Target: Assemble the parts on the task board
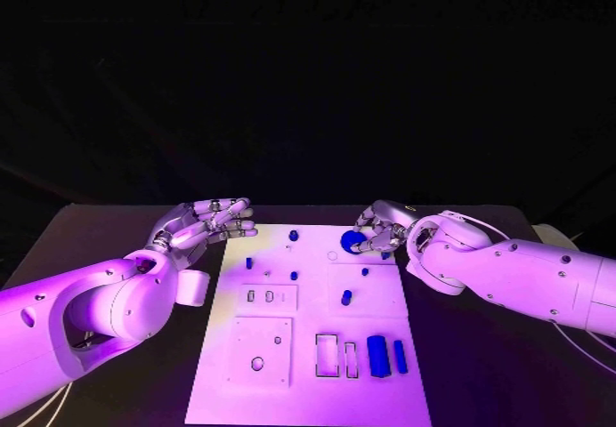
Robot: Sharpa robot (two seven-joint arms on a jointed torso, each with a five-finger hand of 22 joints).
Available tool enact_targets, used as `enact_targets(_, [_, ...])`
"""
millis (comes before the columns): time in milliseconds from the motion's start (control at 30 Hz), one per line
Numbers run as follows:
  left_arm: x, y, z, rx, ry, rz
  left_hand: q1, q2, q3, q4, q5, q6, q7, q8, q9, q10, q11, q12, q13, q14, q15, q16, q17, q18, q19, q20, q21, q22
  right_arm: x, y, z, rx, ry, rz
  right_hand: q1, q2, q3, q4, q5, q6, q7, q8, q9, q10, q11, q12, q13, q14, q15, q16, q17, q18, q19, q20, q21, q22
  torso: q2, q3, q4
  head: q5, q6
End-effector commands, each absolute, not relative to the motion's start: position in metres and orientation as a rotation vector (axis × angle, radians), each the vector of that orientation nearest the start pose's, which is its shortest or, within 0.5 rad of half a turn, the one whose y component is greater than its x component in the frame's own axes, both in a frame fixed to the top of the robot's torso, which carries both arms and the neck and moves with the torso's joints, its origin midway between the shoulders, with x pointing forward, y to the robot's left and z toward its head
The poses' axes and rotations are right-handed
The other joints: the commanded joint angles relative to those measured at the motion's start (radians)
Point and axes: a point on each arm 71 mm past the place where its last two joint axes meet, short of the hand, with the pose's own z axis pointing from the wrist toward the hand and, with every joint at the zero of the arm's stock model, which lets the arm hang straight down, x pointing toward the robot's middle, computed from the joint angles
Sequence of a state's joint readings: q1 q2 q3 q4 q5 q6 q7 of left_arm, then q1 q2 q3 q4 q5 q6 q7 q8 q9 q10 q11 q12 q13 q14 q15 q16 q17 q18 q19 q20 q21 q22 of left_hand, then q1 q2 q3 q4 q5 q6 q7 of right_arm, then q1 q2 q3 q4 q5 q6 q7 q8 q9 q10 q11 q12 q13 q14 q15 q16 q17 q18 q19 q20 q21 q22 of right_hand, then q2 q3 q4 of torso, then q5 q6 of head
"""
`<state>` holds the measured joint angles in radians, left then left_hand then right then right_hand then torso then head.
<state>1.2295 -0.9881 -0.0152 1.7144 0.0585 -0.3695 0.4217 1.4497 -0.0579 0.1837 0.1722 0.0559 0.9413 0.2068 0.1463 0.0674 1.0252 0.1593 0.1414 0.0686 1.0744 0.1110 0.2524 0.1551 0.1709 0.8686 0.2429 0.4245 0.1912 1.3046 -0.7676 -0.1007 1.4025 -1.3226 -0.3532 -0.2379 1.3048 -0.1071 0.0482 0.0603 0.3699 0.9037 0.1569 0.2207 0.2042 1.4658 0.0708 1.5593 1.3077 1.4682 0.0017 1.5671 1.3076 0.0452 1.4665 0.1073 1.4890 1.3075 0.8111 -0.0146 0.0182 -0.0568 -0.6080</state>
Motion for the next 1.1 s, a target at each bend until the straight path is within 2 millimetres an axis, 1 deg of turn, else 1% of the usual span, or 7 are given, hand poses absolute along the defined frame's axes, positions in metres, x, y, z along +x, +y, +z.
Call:
enact_targets(33, [0.46,0.226,-0.139,-1.128,1.33,-1.613,0.002,0.006,0.001,-0.006,-0.002,0.005,0.0,-0.004,-0.001,0.003,0.0,-0.006,-0.001,-0.005,0.003,-0.005,0.002,0.011,-0.007,-0.003,0.005,-0.001,0.522,-0.209,-0.167,0.018,1.698,0.496,0.011,-0.001,0.004,-0.001,0.003,0.007,0.0,0.006,0.002,0.097,0.006,0.005,0.254,0.103,0.005,0.004,0.263,-0.017,0.031,0.007,0.004,0.168,-0.001,0.0,0.0,0.0,-0.002])
enact_targets(267, [0.461,0.227,-0.139,-1.13,1.331,-1.61,0.002,0.006,0.001,-0.006,-0.002,0.005,0.0,-0.004,-0.001,0.003,0.0,-0.006,-0.001,-0.005,0.003,-0.005,0.002,0.011,-0.007,-0.003,0.005,-0.001,0.521,-0.211,-0.168,0.013,1.704,0.494,0.013,0.003,0.009,-0.003,0.004,0.024,-0.005,0.018,0.006,0.102,0.002,0.009,0.26,0.103,0.003,0.004,0.263,-0.019,0.035,0.006,0.009,0.174,-0.001,0.0001,-0.0017,0.002,-0.002])
enact_targets(433, [0.461,0.227,-0.139,-1.13,1.331,-1.611,0.002,0.006,0.001,-0.006,-0.002,0.005,0.0,-0.004,-0.001,0.003,0.0,-0.006,-0.001,-0.005,0.003,-0.005,0.002,0.011,-0.007,-0.003,0.005,-0.001,0.52,-0.21,-0.169,0.008,1.709,0.495,0.015,0.011,0.018,-0.004,0.004,0.048,-0.012,0.027,0.007,0.105,-0.004,0.011,0.263,0.103,-0.002,0.004,0.263,-0.02,0.038,0.003,0.012,0.179,-0.001,-0.0002,-0.0007,-0.001,0.0])
enact_targets(533, [0.461,0.227,-0.14,-1.13,1.33,-1.609,0.002,0.006,0.001,-0.006,-0.002,0.005,0.0,-0.004,-0.001,0.003,0.0,-0.006,-0.001,-0.005,0.003,-0.005,0.002,0.011,-0.007,-0.003,0.005,-0.001,0.52,-0.208,-0.168,-0.003,1.693,0.495,0.034,0.03,0.048,-0.014,-0.031,0.083,-0.026,0.03,0.005,0.105,-0.017,0.011,0.263,0.103,-0.013,0.004,0.263,-0.021,0.042,-0.006,0.017,0.185,-0.001,0.0002,-0.0012,0.002,-0.001])
enact_targets(667, [0.461,0.228,-0.14,-1.131,1.33,-1.607,0.001,0.007,0.002,-0.006,-0.002,0.004,0.002,-0.006,-0.001,0.003,0.001,-0.009,-0.002,-0.005,0.004,-0.006,0.002,0.011,-0.008,-0.002,0.006,-0.001,0.519,-0.206,-0.165,-0.029,1.65,0.494,0.047,0.042,0.083,-0.026,-0.045,0.122,-0.041,0.033,0.004,0.105,-0.03,0.011,0.263,0.103,-0.024,0.004,0.263,-0.024,0.049,-0.016,0.023,0.193,0.0,-0.0003,0.0003,-0.001,0.0])
enact_targets(933, [0.461,0.228,-0.14,-1.131,1.33,-1.606,0.001,0.007,0.002,-0.006,-0.002,0.004,0.002,-0.006,-0.001,0.003,0.001,-0.009,-0.002,-0.005,0.004,-0.006,0.002,0.011,-0.008,-0.002,0.006,-0.001,0.515,-0.197,-0.157,-0.109,1.534,0.508,0.051,0.045,0.117,-0.037,-0.049,0.144,-0.049,0.028,0.001,0.105,-0.038,0.011,0.263,0.103,-0.032,0.004,0.263,-0.026,0.054,-0.024,0.029,0.202,0.0,0.0,0.0,0.001,0.004])
enact_targets(1100, [0.461,0.228,-0.14,-1.131,1.329,-1.604,0.001,0.007,0.002,-0.006,-0.002,0.004,0.002,-0.007,-0.001,0.002,0.001,-0.01,-0.002,-0.005,0.004,-0.007,0.002,0.011,-0.008,-0.002,0.006,-0.001,0.508,-0.188,-0.152,-0.157,1.47,0.524,0.026,0.038,0.131,-0.032,-0.098,0.151,-0.05,0.017,-0.003,0.105,-0.039,0.011,0.263,0.103,-0.034,0.004,0.263,-0.028,0.059,-0.028,0.034,0.207,-0.001,-0.0005,0.0013,0.002,0.007])
